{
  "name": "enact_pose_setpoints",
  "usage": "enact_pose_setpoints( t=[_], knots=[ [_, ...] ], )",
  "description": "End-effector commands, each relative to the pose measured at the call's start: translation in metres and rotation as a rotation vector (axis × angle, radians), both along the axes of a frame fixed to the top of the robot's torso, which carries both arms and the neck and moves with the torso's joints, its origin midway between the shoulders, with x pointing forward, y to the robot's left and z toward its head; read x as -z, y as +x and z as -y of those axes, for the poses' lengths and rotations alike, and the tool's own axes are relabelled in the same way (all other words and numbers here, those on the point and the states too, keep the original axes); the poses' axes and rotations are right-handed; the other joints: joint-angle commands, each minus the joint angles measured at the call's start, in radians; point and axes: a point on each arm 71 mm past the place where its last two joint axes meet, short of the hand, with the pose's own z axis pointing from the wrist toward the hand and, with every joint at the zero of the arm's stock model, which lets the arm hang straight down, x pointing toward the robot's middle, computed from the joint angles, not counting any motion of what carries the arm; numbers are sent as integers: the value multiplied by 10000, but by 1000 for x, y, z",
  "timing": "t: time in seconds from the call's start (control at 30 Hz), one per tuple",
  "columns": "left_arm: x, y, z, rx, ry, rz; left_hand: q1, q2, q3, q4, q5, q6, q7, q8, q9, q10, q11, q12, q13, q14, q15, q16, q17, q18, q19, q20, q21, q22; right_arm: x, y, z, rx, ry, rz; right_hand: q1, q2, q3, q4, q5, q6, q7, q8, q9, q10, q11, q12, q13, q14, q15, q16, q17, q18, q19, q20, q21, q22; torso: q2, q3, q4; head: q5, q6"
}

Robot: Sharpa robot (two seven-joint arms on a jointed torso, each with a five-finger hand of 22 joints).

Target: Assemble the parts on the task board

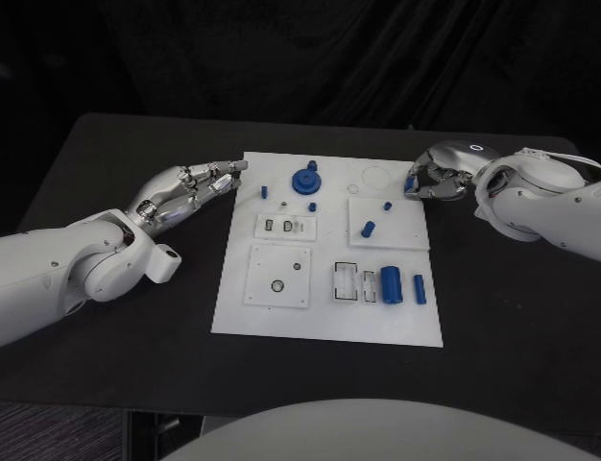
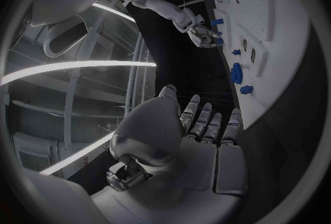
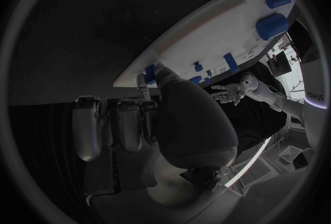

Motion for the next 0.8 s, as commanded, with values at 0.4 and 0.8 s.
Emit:
enact_pose_setpoints(
  t=[0.4,0.8],
  knots=[
    [-2,-4,-1,170,-379,315,93,12,40,-11,15,-78,16,-70,-16,-10,36,-27,-15,7,109,64,14,107,23,45,62,17,-11,-11,-6,-296,625,1031,293,208,177,-479,1453,116,-4,188,280,1060,8,26,2632,1058,-4,23,2633,24,658,9,-24,2394,-7,6,-10,43,-2],
    [-1,-4,-1,158,-361,297,91,13,40,-9,32,-76,12,-71,-16,-9,41,-24,-14,9,115,64,14,106,24,46,63,17,-35,-34,-47,-1260,1428,1432,277,124,161,-522,1536,66,21,170,301,1060,27,26,2632,1058,7,23,2633,21,666,15,-12,2398,-33,-12,-25,52,-2]
  ],
)
